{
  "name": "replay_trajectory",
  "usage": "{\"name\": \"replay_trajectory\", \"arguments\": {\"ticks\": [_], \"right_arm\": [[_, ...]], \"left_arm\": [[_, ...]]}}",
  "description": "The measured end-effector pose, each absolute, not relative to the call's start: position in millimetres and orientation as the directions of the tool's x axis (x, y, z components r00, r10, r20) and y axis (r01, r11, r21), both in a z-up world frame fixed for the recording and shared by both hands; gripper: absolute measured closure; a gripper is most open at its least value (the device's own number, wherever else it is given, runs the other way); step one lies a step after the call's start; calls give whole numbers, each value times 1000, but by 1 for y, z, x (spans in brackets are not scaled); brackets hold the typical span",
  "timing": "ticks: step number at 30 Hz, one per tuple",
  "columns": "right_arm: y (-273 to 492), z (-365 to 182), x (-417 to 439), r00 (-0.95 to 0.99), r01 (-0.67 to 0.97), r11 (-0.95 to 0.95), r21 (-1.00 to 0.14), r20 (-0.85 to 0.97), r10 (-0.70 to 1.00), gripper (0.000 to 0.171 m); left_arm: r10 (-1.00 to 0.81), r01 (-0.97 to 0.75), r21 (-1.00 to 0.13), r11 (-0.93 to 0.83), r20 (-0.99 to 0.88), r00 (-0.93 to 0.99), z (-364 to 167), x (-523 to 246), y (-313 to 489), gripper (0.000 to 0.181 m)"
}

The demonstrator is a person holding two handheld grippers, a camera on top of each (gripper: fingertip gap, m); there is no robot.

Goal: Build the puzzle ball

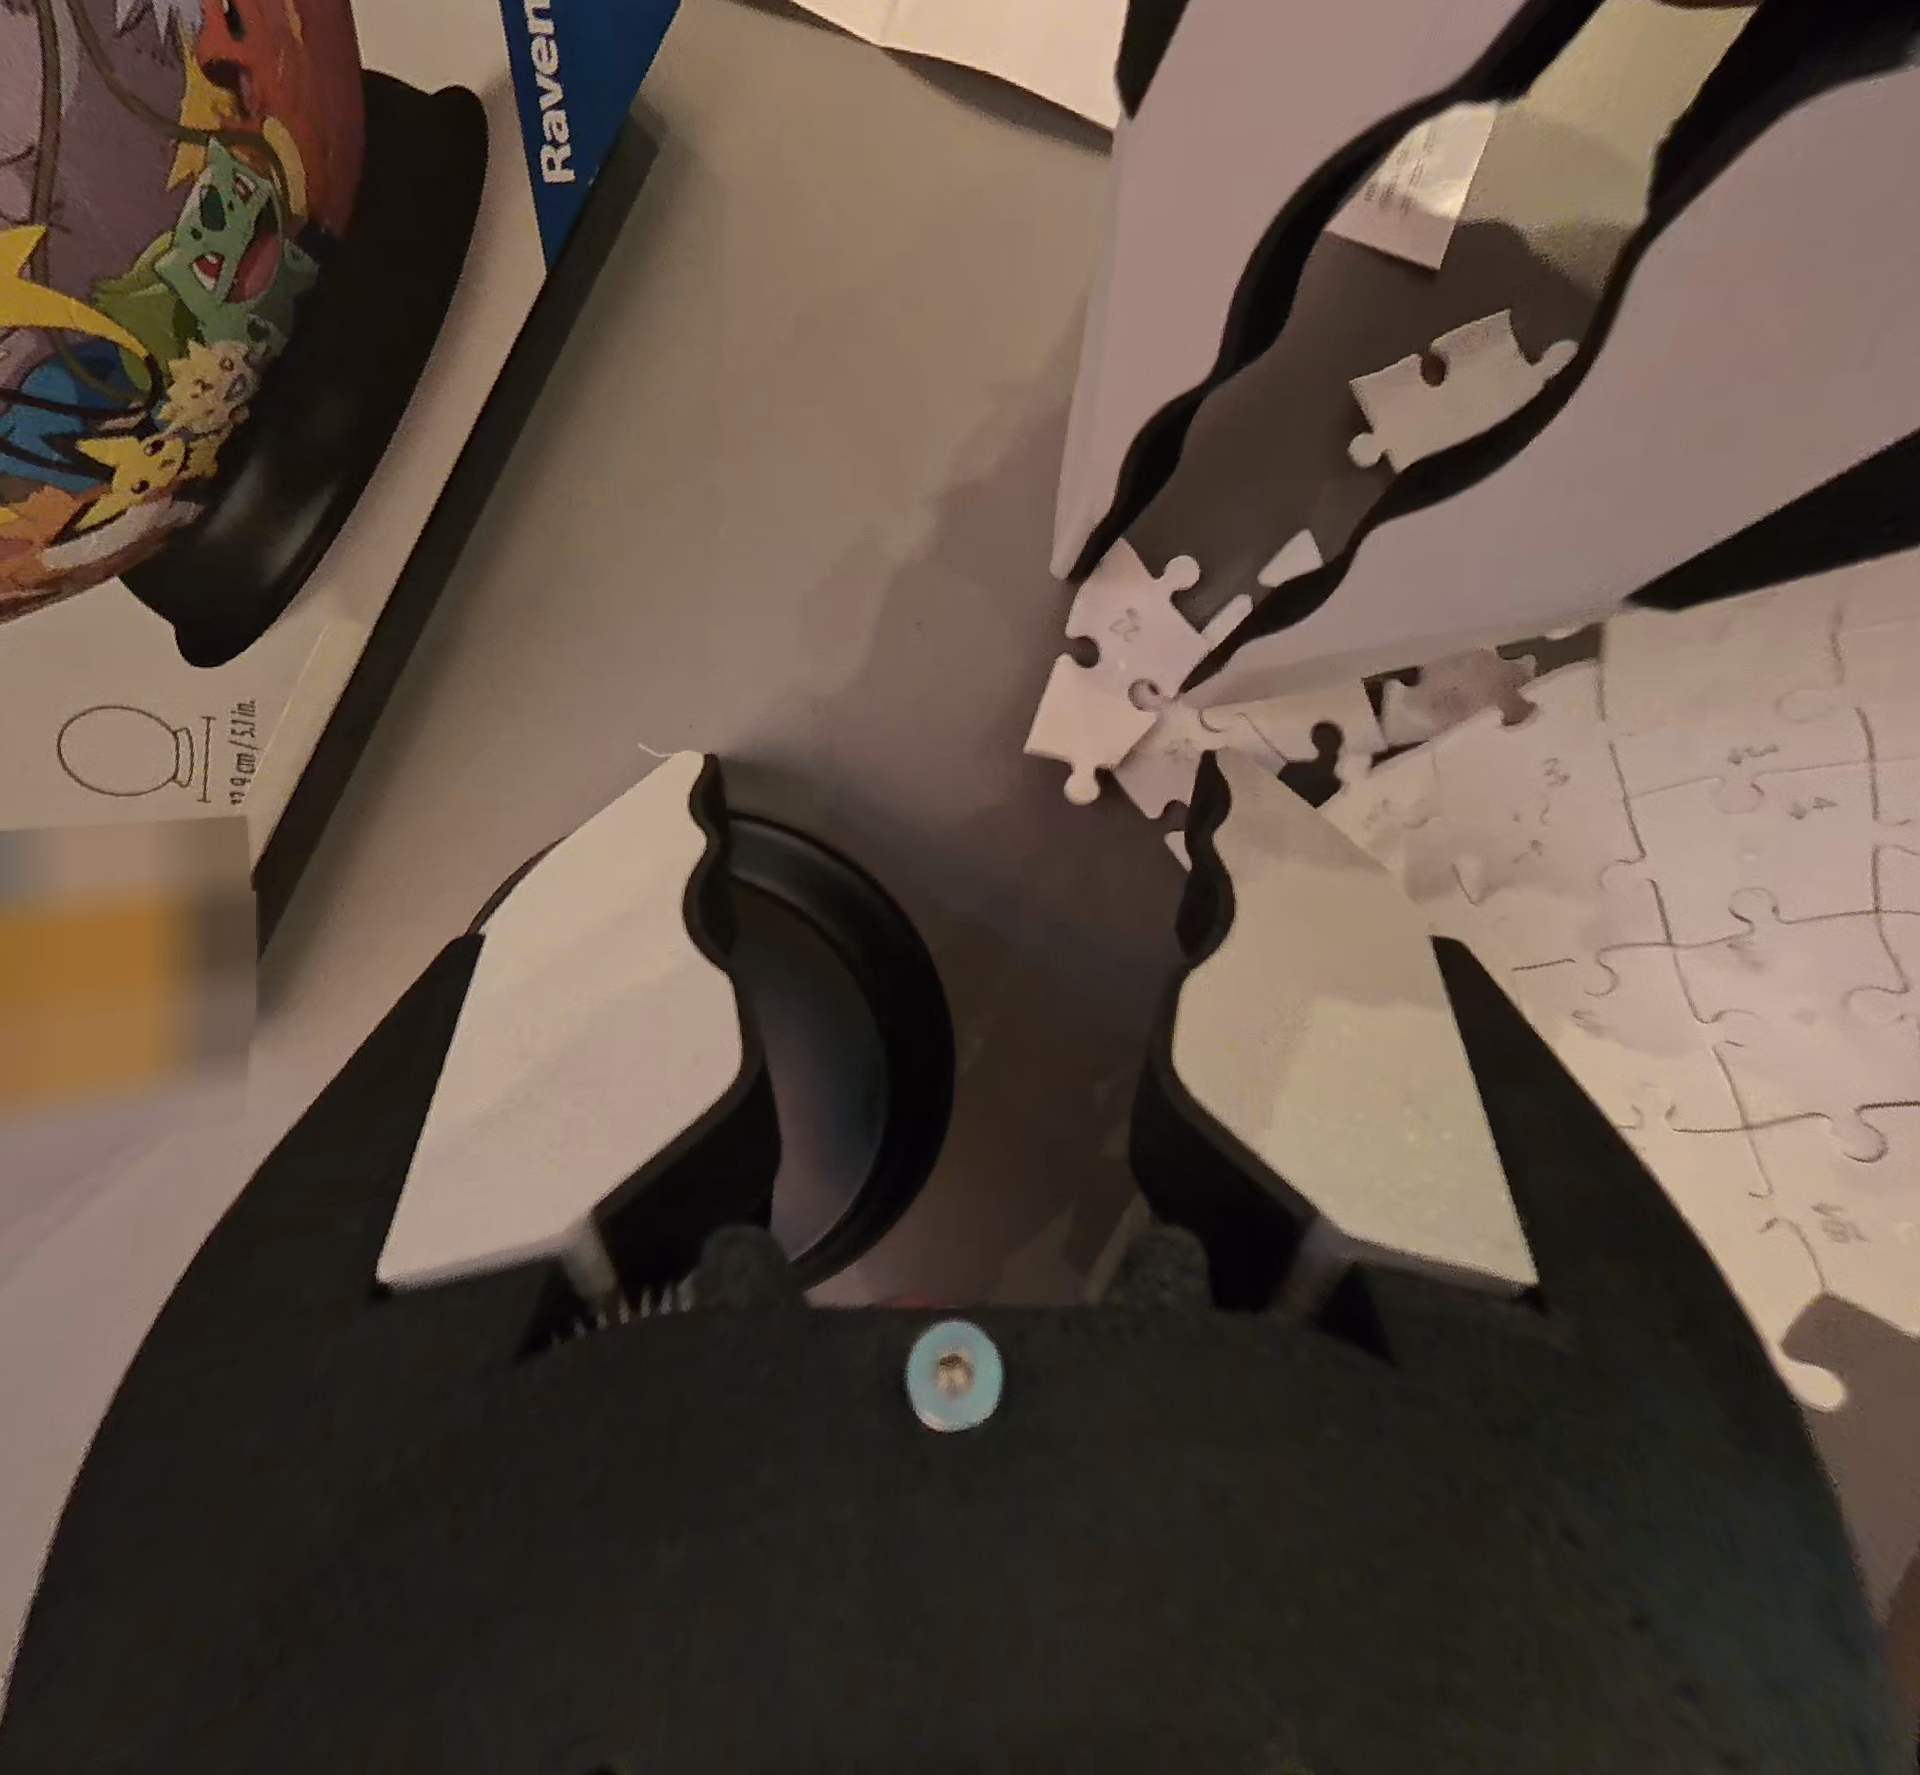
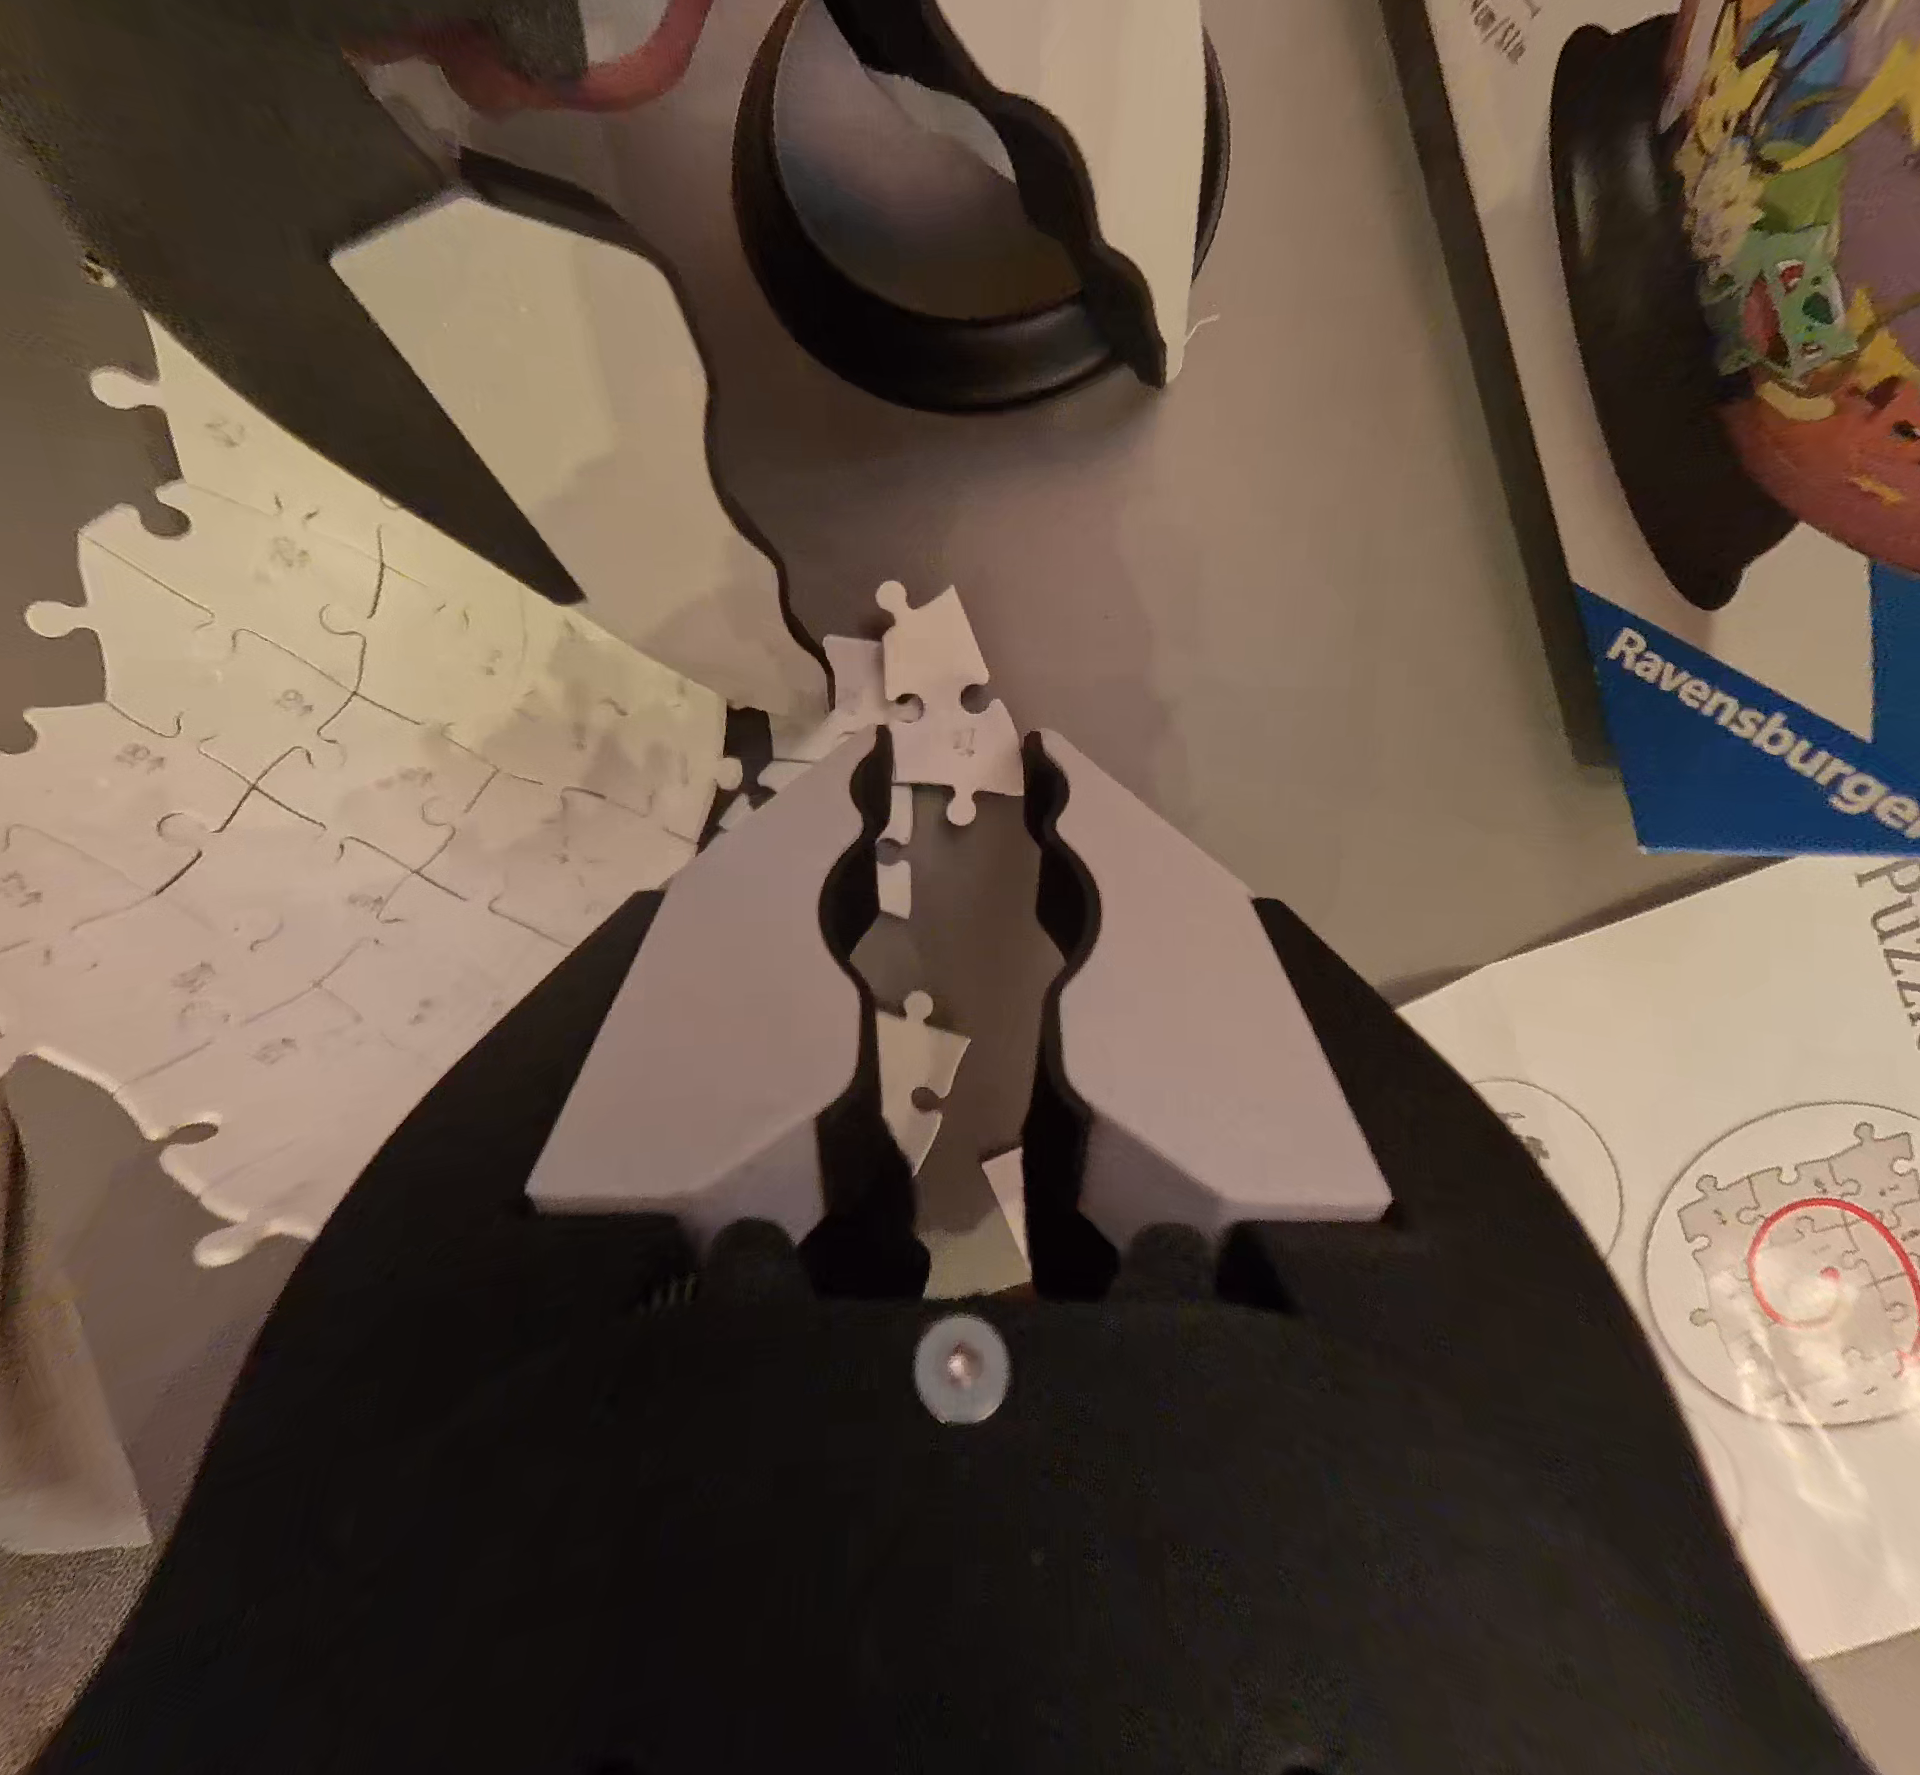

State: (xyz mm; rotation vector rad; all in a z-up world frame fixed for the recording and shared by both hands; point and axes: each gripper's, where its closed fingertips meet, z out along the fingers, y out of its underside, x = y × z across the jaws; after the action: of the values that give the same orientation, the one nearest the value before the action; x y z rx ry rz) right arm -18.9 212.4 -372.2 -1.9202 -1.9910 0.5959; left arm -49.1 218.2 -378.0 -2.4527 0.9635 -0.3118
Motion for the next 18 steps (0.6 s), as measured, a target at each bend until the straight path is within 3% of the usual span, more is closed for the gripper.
{"name": "replay_trajectory", "arguments": {"ticks": [18], "right_arm": [[215, -372, -12, -35, 897, 34, -442, 6, 999, 148]], "left_arm": [[-672, -567, -505, -651, 35, 740, -378, -54, 225, 99]]}}
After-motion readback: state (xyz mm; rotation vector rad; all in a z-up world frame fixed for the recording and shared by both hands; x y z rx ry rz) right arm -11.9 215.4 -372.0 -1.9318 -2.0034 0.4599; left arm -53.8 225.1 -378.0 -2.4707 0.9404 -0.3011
